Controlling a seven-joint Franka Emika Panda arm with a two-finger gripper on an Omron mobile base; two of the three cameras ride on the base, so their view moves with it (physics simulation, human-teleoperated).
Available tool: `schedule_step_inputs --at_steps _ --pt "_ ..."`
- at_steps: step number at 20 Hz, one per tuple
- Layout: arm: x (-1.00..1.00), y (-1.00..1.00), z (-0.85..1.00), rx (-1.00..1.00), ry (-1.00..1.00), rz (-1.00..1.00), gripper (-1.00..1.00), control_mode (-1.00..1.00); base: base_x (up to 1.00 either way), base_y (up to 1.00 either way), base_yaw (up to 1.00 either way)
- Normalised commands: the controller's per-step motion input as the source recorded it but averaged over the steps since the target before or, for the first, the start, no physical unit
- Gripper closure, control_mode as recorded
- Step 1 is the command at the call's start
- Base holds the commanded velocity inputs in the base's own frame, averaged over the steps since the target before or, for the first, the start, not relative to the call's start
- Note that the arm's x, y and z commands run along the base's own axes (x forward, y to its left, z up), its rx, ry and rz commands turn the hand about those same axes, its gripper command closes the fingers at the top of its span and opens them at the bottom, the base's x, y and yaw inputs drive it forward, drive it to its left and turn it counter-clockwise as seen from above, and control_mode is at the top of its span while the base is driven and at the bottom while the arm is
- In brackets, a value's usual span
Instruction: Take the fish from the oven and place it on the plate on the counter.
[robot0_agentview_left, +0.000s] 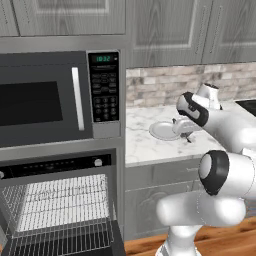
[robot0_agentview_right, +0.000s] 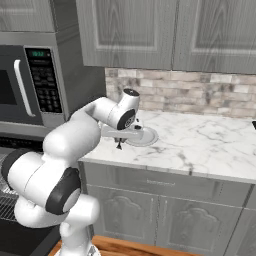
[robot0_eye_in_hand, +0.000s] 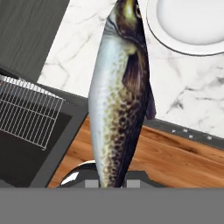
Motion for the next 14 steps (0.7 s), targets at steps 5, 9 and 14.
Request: schedule_step_inputs --at_steps 5,9,14 --pt "0.61 0.0 -0.25 -0.01 0.0 0.04 1.0 -1.0 0.0 0.0 0.0" --pt "0.4 0.0 -0.19 0.0 0.01 0.05 1.0 -1.0 0.0 0.0 0.0" --pt "0.38 0.0 -0.22 0.0 0.03 0.06 1.0 -1.0 0.0 0.0 0.0"
